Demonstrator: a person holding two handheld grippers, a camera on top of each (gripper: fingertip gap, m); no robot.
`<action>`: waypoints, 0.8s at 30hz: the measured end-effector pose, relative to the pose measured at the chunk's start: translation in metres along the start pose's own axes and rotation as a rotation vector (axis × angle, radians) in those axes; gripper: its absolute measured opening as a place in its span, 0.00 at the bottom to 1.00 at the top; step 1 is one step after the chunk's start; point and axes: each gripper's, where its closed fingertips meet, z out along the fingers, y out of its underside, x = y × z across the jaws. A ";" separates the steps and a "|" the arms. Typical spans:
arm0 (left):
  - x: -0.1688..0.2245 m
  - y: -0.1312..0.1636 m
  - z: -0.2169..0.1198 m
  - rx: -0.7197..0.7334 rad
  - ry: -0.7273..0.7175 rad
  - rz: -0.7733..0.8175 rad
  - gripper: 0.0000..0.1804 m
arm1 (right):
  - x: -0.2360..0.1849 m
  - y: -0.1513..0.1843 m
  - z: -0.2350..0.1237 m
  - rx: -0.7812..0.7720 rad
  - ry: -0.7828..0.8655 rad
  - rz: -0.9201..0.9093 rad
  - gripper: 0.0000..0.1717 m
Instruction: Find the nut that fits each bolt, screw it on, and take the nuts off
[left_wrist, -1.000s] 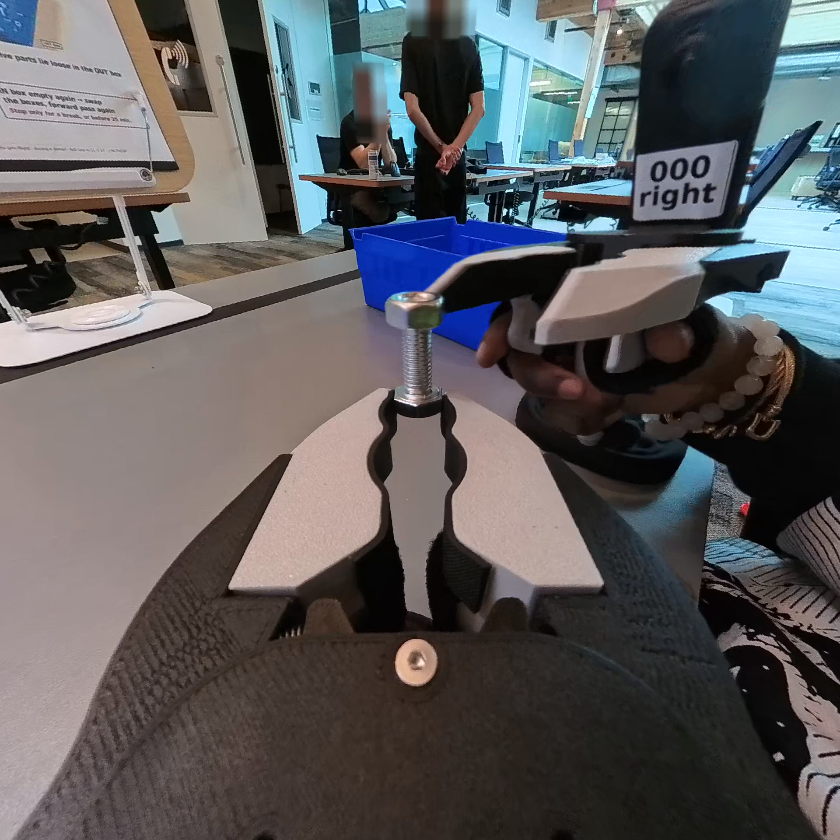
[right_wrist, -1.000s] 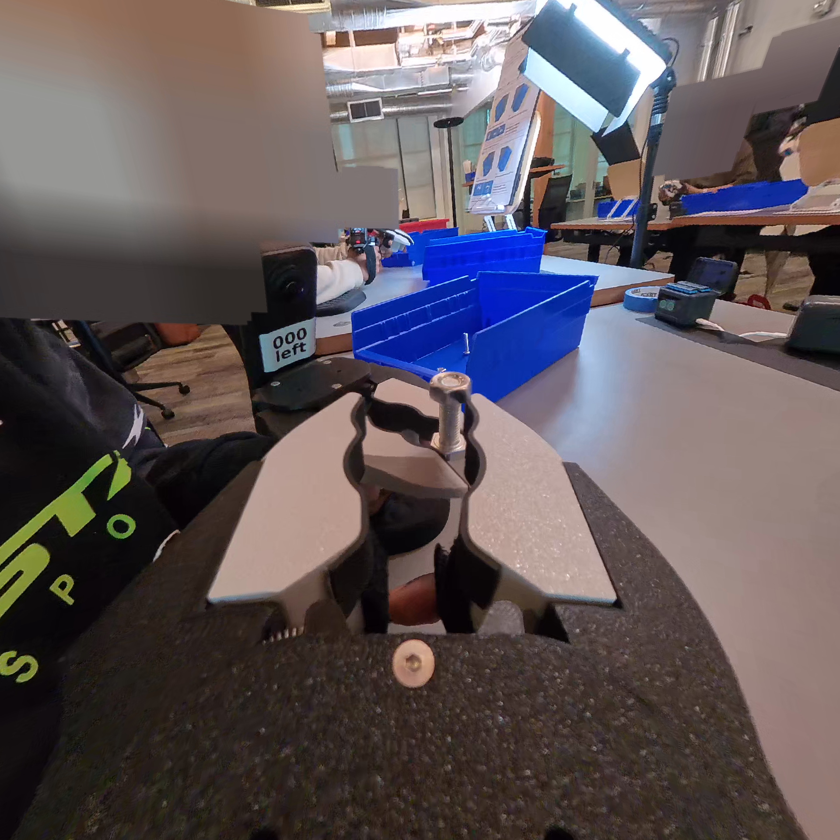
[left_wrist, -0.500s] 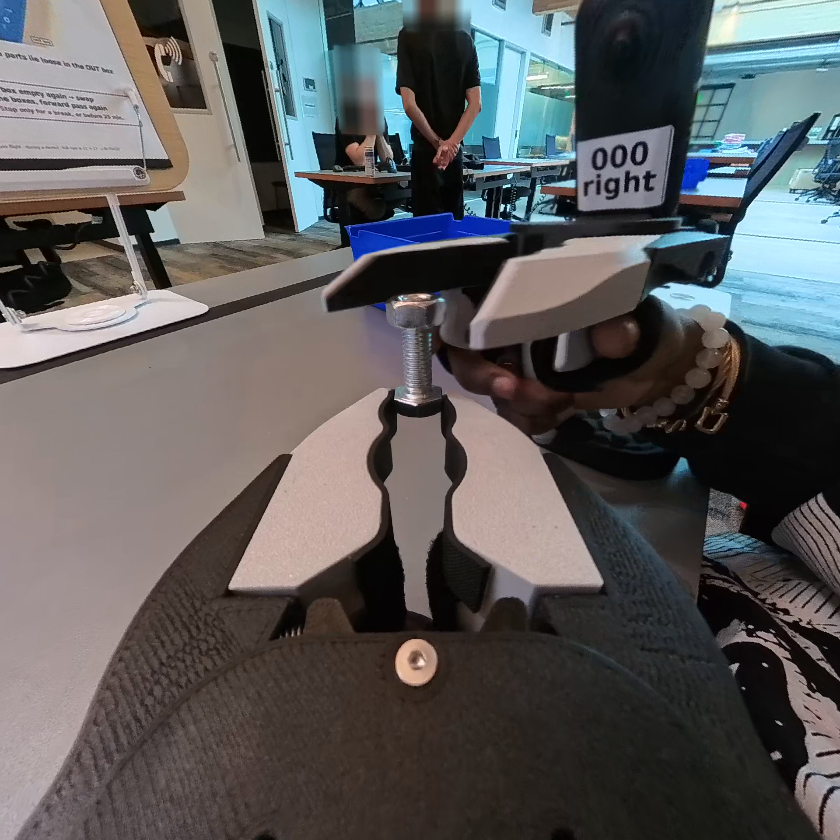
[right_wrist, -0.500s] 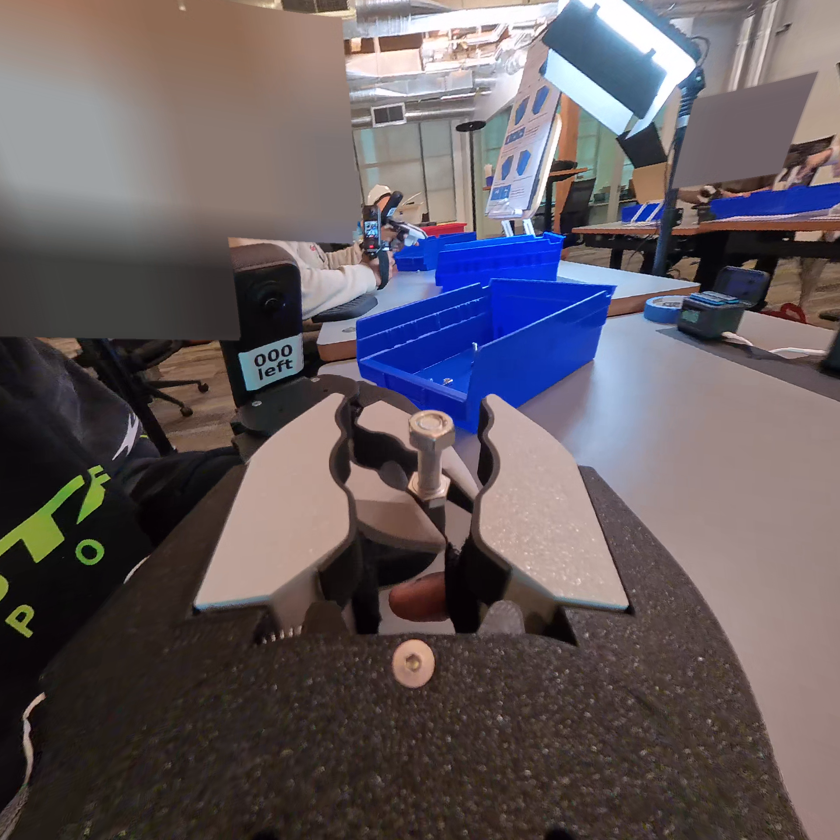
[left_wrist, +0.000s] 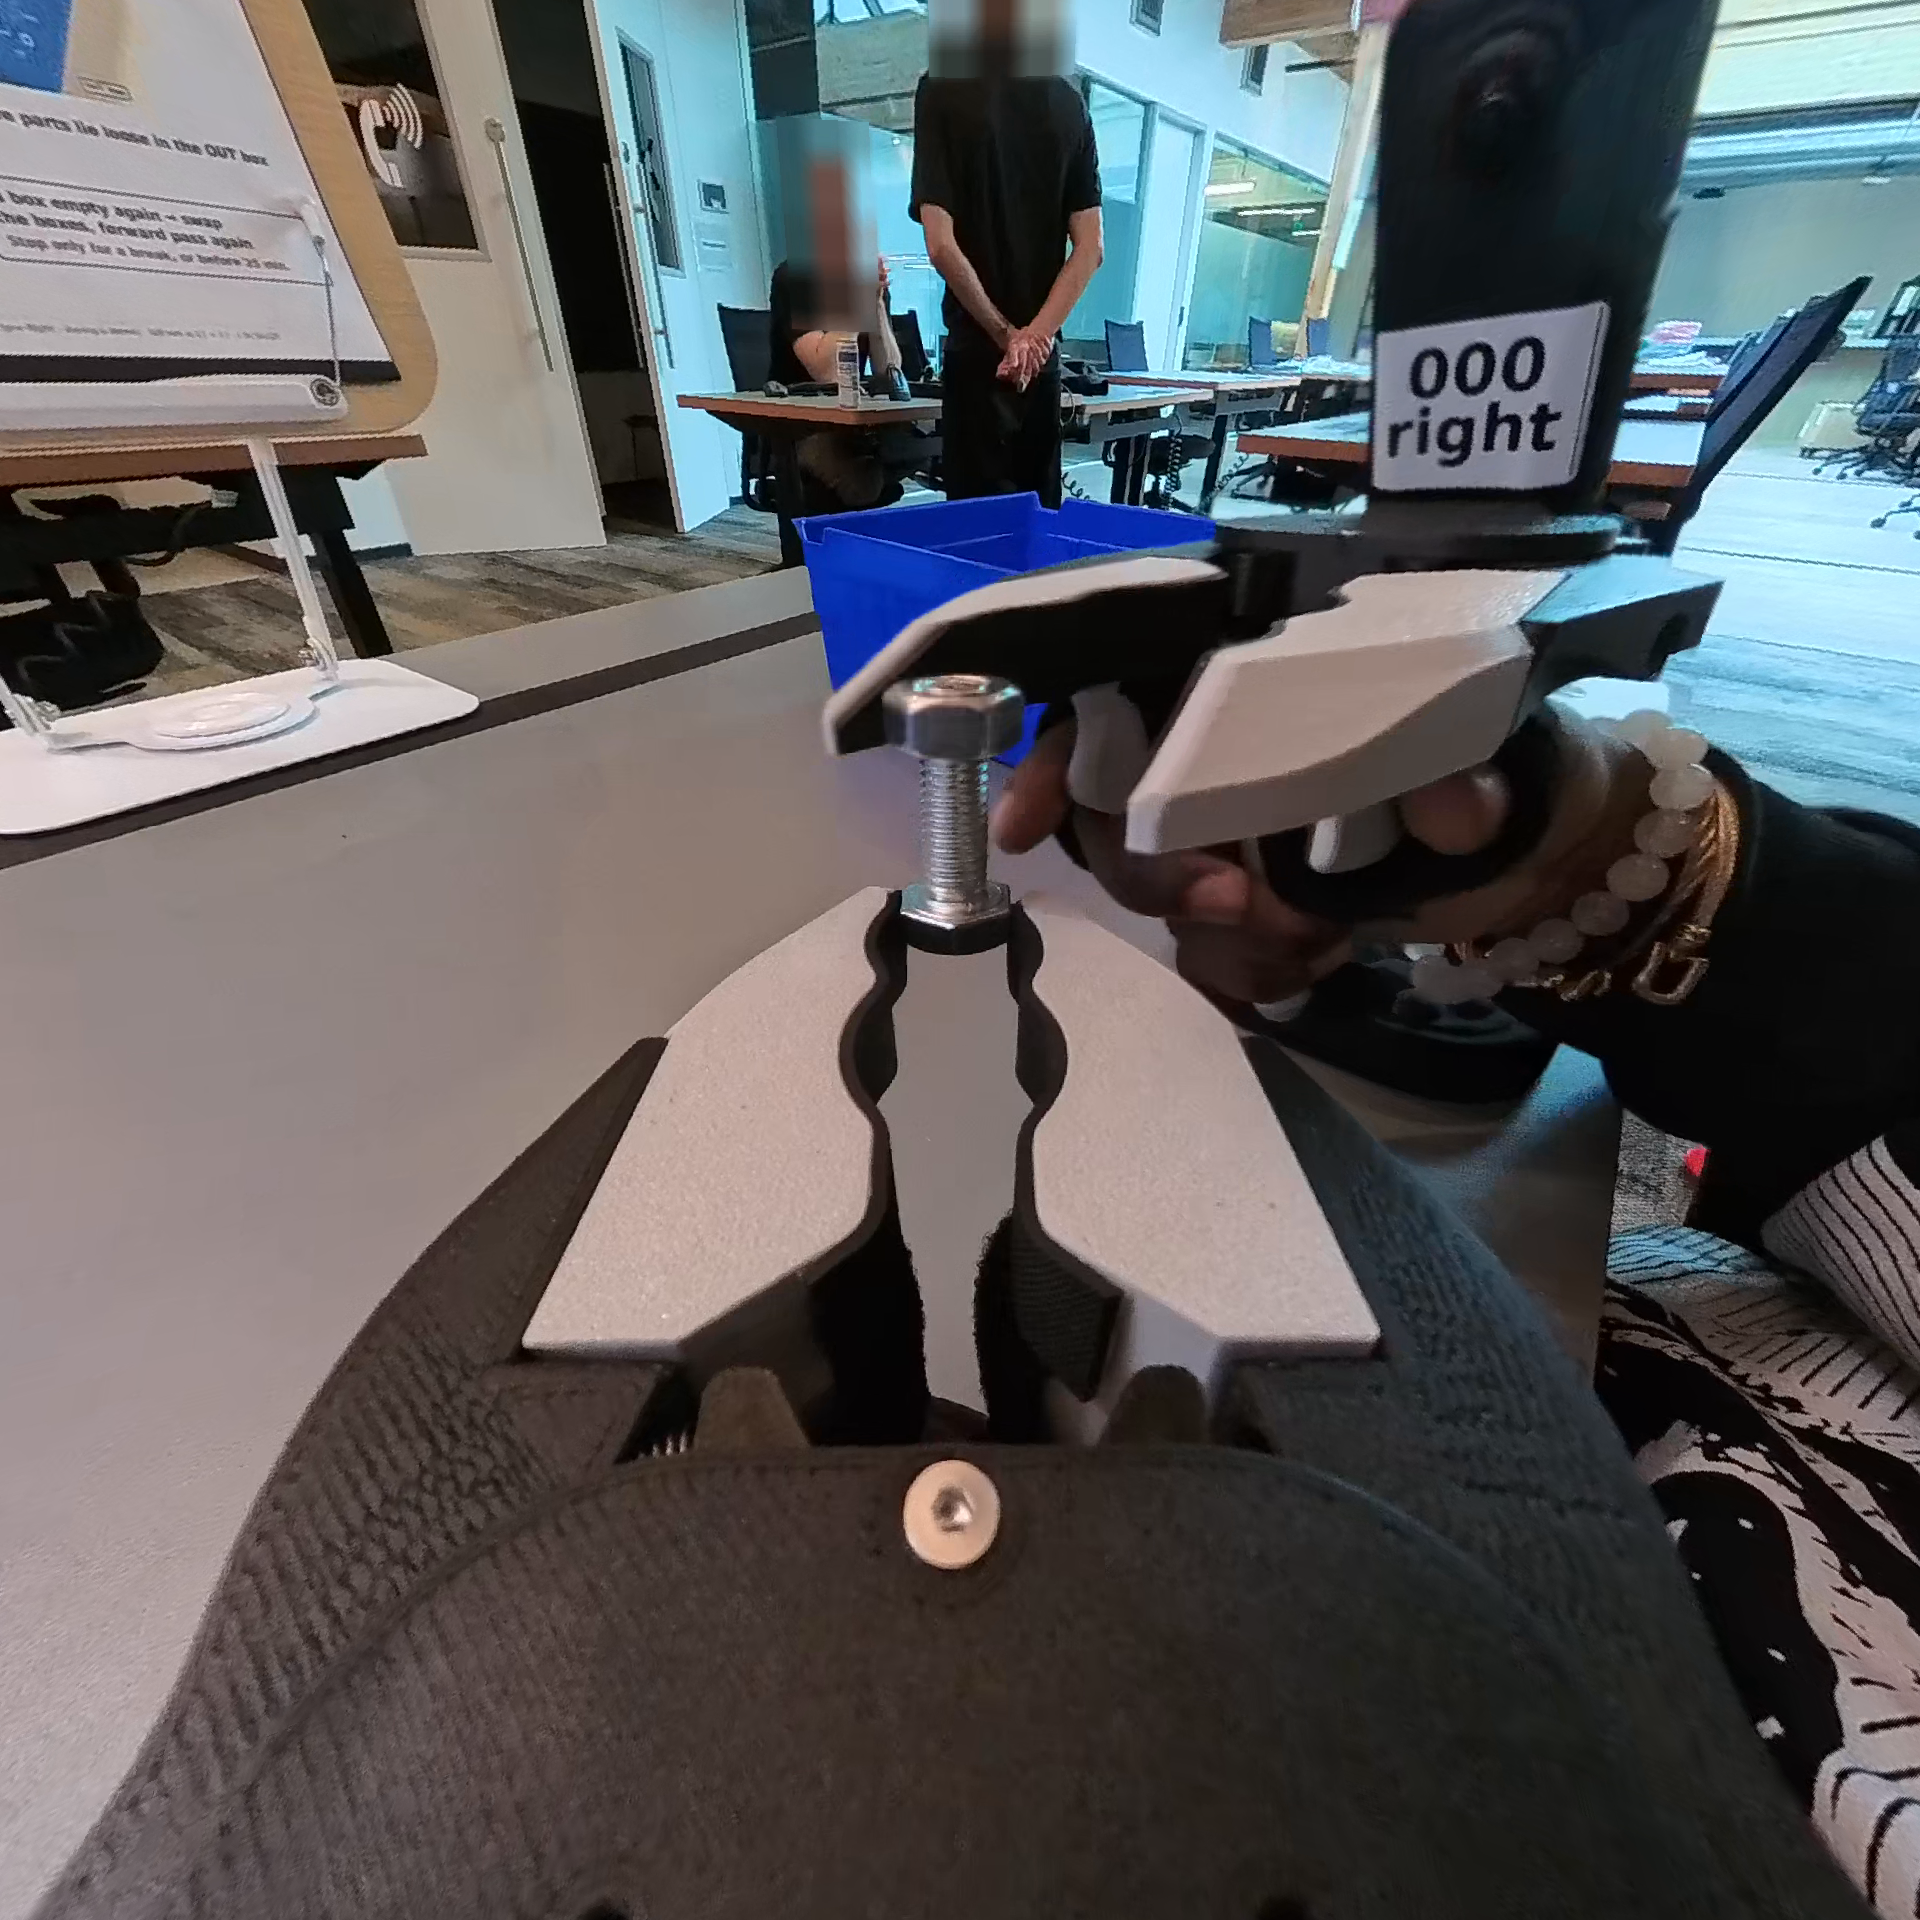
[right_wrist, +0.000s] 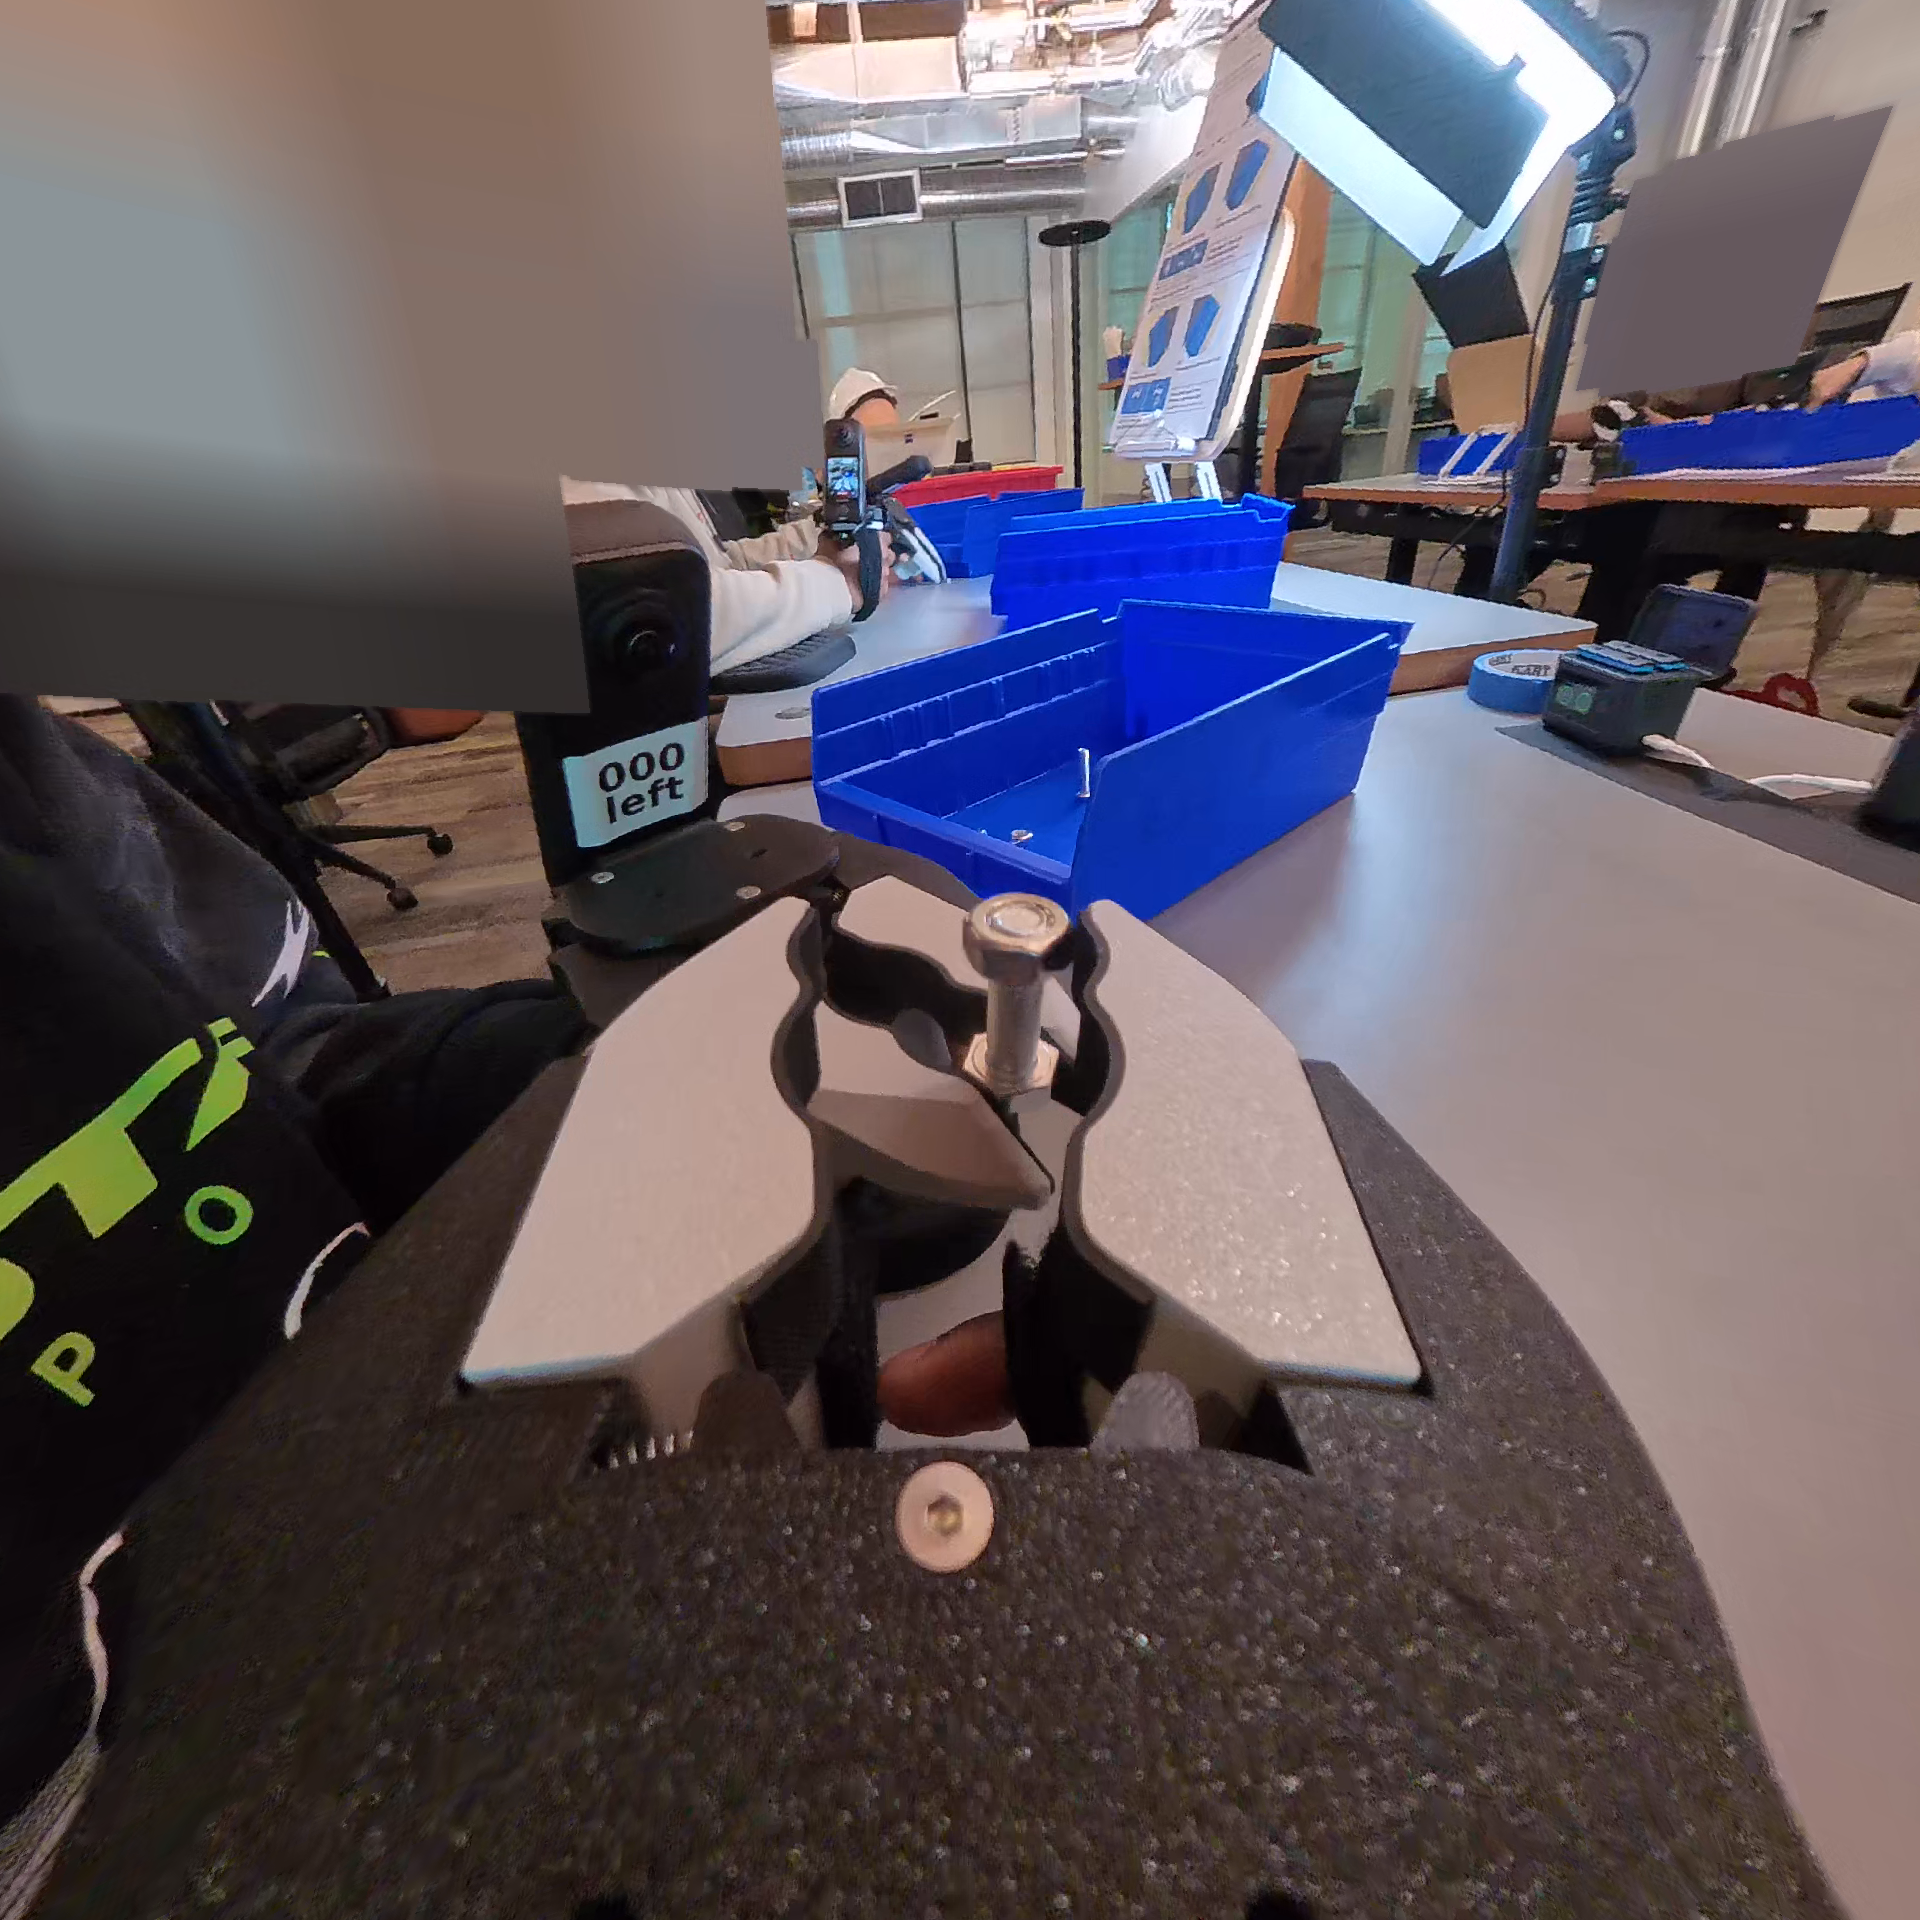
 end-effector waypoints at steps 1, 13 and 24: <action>0.000 0.000 0.000 0.002 -0.001 -0.002 0.10 | 0.000 0.000 -0.003 0.006 0.006 0.001 0.26; -0.001 0.000 0.000 0.003 -0.003 -0.009 0.10 | -0.004 -0.005 -0.026 0.057 0.032 -0.002 0.15; 0.001 0.001 0.001 -0.009 0.007 0.005 0.10 | 0.003 -0.002 0.014 0.011 -0.040 0.009 0.33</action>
